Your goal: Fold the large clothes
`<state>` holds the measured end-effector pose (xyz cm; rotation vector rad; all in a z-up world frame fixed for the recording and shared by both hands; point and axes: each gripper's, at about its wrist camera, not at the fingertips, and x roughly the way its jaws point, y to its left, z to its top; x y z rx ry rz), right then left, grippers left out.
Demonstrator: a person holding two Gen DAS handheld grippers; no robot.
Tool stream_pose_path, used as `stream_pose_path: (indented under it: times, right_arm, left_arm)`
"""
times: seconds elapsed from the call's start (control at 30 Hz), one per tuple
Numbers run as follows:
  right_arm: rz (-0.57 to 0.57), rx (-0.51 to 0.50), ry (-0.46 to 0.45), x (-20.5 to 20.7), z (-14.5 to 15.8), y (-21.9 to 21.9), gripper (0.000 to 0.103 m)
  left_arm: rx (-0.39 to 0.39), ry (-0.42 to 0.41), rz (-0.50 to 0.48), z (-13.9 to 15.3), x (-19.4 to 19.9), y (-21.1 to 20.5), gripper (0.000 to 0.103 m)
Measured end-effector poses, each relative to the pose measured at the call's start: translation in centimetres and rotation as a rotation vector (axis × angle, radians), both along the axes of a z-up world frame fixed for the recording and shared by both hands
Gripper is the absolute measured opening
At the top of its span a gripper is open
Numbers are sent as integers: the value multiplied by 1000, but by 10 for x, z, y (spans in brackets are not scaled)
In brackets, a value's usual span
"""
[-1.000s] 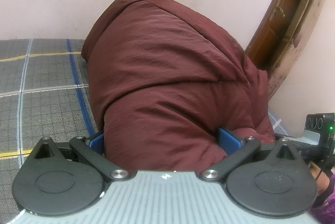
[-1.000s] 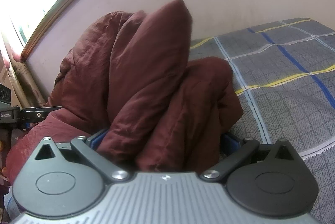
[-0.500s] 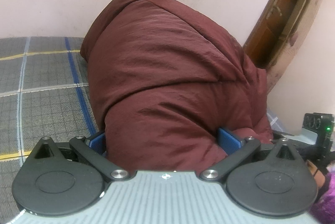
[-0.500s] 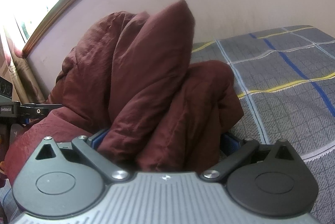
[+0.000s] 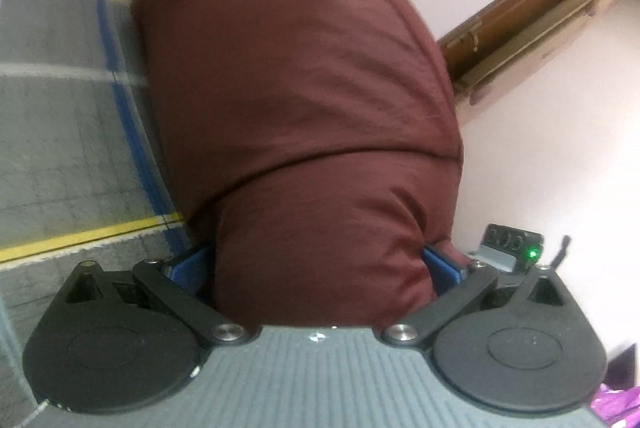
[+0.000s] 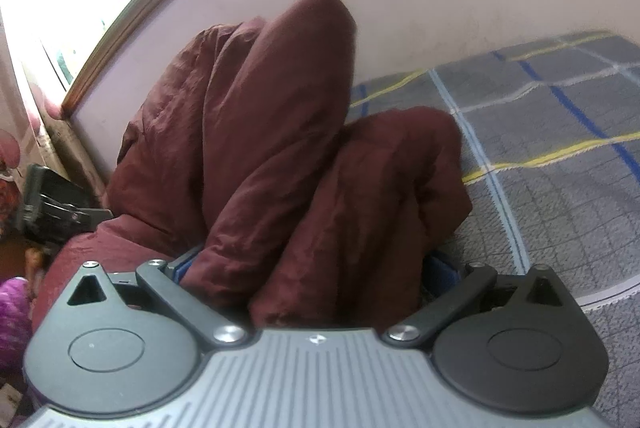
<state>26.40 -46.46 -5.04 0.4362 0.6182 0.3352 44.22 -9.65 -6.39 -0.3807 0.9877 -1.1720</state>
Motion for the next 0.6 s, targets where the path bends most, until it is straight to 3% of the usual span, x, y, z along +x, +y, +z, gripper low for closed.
stream_pose_path:
  times: [0.1, 0.2, 0.27, 0.43, 0.6]
  right_arm:
    - [8, 21, 25, 7, -2, -2, 103]
    - [19, 9, 25, 11, 0, 5, 101]
    - [22, 17, 10, 9, 2, 7, 88]
    - [1, 17, -15, -2, 8, 10, 73]
    - [9, 38, -49, -5, 19, 19, 61]
  left_arm:
    - [24, 12, -11, 0, 4, -14, 103]
    - [74, -57, 44, 10, -10, -27, 103]
    - [110, -116, 105, 18, -27, -34, 103]
    - [187, -235, 218, 37, -65, -48, 103]
    - [217, -332, 261, 57, -102, -51, 102]
